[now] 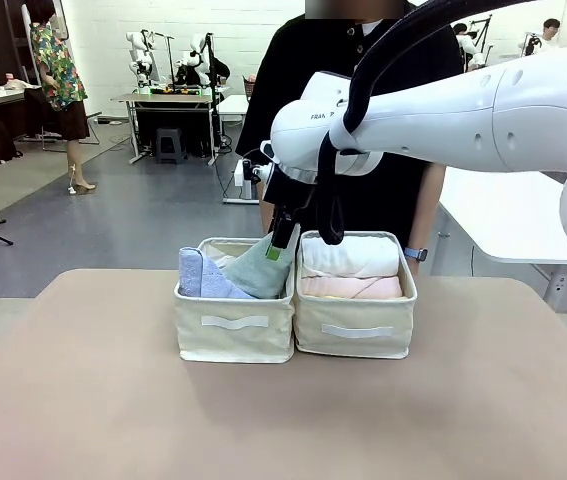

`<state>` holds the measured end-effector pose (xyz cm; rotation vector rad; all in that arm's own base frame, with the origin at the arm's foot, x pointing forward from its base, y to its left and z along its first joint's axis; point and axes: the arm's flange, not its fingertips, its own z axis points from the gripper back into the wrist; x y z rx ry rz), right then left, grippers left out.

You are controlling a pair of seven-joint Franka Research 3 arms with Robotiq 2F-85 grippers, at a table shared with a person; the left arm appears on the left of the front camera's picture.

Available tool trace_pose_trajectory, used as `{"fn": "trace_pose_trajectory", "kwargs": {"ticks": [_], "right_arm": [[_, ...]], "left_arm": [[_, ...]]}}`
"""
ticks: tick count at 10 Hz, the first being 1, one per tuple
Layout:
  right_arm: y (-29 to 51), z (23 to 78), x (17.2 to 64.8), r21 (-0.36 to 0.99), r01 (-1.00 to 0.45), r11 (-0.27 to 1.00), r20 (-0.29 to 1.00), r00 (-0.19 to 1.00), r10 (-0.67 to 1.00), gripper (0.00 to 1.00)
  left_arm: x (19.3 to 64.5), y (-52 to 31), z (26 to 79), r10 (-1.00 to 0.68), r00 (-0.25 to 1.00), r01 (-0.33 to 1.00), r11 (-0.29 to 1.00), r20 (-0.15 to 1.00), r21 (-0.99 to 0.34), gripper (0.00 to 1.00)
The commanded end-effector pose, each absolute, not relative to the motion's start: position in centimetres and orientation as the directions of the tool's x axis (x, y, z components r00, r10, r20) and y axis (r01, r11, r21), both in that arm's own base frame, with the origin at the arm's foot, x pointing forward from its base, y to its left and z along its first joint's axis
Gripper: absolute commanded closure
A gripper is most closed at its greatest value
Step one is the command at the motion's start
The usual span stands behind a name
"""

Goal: Sort the towels based on their folding style.
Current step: Pick up another triangle-folded towel from the table and place it in the left Fabric basket.

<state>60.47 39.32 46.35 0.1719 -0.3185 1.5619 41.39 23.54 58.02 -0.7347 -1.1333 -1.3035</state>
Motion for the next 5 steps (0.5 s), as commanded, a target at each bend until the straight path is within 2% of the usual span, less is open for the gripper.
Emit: {"fn": "trace_pose_trajectory", "kwargs": {"ticks": [1, 4, 5], "right_arm": [[38.8, 48.3, 60.0, -0.107, -0.992, 0.068, 0.240, 0.041, 0.970, 0.00], [36.1, 50.8, 57.8, -0.077, -0.982, 0.171, 0.187, 0.154, 0.970, 0.00], [29.8, 53.9, 53.9, -0.106, -0.958, 0.267, 0.148, 0.250, 0.957, 0.00]], "left_arm": [[41.0, 23.5, 57.9, -0.372, -0.101, 0.969, 0.174, 0.923, 0.176, 0.00], [41.0, 23.5, 57.9, -0.372, -0.101, 0.969, 0.174, 0.923, 0.176, 0.00], [41.0, 23.5, 57.9, -0.372, -0.101, 0.969, 0.174, 0.923, 0.176, 0.00]]}}
